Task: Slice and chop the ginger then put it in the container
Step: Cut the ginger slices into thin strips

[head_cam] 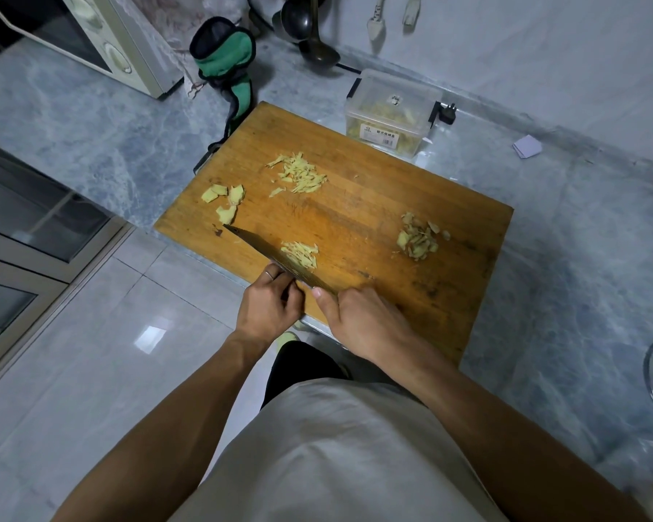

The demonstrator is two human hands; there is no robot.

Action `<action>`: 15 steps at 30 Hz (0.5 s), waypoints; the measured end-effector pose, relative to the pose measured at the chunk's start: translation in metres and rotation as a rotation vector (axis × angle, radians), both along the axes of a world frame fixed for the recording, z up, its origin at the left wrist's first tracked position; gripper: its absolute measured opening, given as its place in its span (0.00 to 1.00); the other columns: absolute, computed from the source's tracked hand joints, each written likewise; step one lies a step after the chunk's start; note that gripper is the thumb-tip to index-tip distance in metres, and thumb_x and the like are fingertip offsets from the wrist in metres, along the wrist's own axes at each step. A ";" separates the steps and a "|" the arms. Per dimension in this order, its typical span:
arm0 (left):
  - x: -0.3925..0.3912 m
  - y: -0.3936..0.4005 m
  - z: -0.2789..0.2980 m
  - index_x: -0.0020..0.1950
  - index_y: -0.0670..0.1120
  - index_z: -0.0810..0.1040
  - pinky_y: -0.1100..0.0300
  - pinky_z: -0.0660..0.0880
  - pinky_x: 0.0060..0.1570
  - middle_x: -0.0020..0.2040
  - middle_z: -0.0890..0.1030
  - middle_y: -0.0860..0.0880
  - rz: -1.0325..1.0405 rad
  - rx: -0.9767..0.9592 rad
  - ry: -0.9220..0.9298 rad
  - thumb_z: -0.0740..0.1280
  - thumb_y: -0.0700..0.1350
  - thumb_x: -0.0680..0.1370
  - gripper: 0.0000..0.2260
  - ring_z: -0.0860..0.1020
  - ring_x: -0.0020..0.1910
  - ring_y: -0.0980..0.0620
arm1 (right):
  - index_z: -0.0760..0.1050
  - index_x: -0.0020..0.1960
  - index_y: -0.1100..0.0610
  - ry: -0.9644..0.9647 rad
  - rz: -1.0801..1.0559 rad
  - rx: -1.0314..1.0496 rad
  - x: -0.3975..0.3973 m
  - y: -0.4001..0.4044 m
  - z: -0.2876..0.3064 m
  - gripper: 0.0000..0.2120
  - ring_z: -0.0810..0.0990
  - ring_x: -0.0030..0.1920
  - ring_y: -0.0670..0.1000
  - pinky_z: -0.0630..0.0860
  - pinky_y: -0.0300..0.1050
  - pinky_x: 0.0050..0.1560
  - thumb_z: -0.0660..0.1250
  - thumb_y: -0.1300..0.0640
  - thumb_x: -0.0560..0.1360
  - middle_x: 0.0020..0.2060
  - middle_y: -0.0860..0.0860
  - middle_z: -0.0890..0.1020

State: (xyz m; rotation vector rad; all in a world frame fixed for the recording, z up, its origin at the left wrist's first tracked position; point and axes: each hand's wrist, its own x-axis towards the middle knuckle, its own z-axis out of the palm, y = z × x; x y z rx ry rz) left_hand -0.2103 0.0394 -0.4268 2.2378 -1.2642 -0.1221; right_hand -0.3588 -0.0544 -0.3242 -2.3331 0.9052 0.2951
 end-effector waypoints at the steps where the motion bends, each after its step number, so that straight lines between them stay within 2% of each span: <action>1: 0.001 0.000 0.000 0.46 0.42 0.83 0.61 0.71 0.33 0.48 0.82 0.43 -0.004 -0.001 0.001 0.66 0.40 0.72 0.06 0.79 0.39 0.41 | 0.69 0.35 0.56 0.004 -0.002 0.005 0.000 -0.001 -0.001 0.30 0.71 0.30 0.54 0.64 0.45 0.33 0.46 0.37 0.84 0.29 0.52 0.71; 3: 0.003 0.000 -0.001 0.47 0.42 0.83 0.60 0.73 0.33 0.49 0.82 0.43 -0.014 -0.004 0.010 0.64 0.42 0.73 0.09 0.80 0.39 0.42 | 0.69 0.34 0.56 0.021 -0.008 0.008 0.002 -0.002 -0.001 0.31 0.71 0.29 0.52 0.64 0.45 0.32 0.45 0.37 0.84 0.29 0.52 0.71; 6: 0.004 0.001 0.000 0.47 0.41 0.83 0.58 0.75 0.33 0.48 0.81 0.43 -0.020 0.003 0.033 0.61 0.45 0.75 0.13 0.80 0.38 0.41 | 0.74 0.39 0.58 0.029 -0.024 0.015 0.008 -0.001 -0.004 0.32 0.72 0.32 0.55 0.65 0.45 0.33 0.45 0.36 0.84 0.30 0.52 0.71; 9: 0.003 0.001 0.003 0.48 0.41 0.83 0.59 0.73 0.33 0.49 0.81 0.42 -0.054 0.050 0.007 0.60 0.47 0.75 0.15 0.80 0.39 0.40 | 0.76 0.42 0.59 0.026 -0.041 0.040 0.014 0.000 -0.005 0.32 0.71 0.31 0.53 0.63 0.45 0.31 0.46 0.36 0.84 0.31 0.52 0.71; 12: 0.008 0.001 0.010 0.50 0.42 0.82 0.59 0.72 0.32 0.50 0.81 0.42 -0.097 0.080 -0.040 0.61 0.48 0.74 0.15 0.79 0.39 0.40 | 0.79 0.47 0.62 0.010 -0.056 0.061 0.019 -0.004 -0.004 0.35 0.76 0.41 0.60 0.67 0.46 0.40 0.46 0.37 0.84 0.39 0.59 0.77; 15: 0.013 0.002 0.014 0.51 0.42 0.81 0.62 0.68 0.34 0.50 0.80 0.43 -0.148 0.101 -0.067 0.61 0.48 0.74 0.14 0.79 0.39 0.41 | 0.72 0.36 0.60 -0.020 -0.050 0.086 0.021 -0.007 -0.005 0.33 0.79 0.49 0.61 0.68 0.47 0.43 0.45 0.37 0.84 0.33 0.55 0.72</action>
